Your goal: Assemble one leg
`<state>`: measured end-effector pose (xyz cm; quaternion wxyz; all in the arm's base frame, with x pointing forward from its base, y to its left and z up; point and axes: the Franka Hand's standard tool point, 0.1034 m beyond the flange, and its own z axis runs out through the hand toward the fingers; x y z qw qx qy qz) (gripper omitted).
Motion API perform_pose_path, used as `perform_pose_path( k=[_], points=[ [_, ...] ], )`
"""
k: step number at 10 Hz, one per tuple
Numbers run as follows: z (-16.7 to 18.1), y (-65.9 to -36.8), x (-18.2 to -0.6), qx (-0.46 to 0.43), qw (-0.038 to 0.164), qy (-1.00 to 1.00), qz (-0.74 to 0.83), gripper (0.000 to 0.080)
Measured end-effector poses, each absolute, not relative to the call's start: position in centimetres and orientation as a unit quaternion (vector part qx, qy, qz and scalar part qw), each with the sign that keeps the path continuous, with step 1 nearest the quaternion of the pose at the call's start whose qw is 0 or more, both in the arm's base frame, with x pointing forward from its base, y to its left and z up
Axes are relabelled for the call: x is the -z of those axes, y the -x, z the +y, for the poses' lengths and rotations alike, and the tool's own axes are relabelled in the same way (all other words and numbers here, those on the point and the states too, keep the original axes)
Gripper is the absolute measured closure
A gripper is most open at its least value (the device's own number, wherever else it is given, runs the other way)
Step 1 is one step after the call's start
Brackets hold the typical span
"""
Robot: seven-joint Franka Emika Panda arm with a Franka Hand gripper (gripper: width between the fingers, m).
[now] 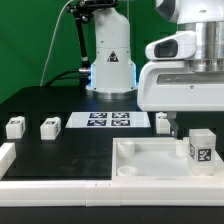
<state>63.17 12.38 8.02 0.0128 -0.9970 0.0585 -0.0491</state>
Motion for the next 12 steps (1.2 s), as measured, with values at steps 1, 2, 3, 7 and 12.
perform_pose_path(
  k=[1, 2, 3, 7, 12],
  points=[
    [12.3, -63.2, -8.0, 0.049, 0.011, 0.998, 0.044, 0.0180],
    [12.3, -63.2, -8.0, 0.049, 0.011, 0.998, 0.047, 0.0180],
    [12.3, -63.2, -8.0, 0.049, 0.011, 0.998, 0.047, 0.0364],
    [12.2, -63.2, -8.0, 0.048, 0.016, 0.991, 0.121, 0.0510],
    [9.6, -62.8, -8.1, 0.053, -0.017, 0.931, 0.362, 0.0509]
  ],
)
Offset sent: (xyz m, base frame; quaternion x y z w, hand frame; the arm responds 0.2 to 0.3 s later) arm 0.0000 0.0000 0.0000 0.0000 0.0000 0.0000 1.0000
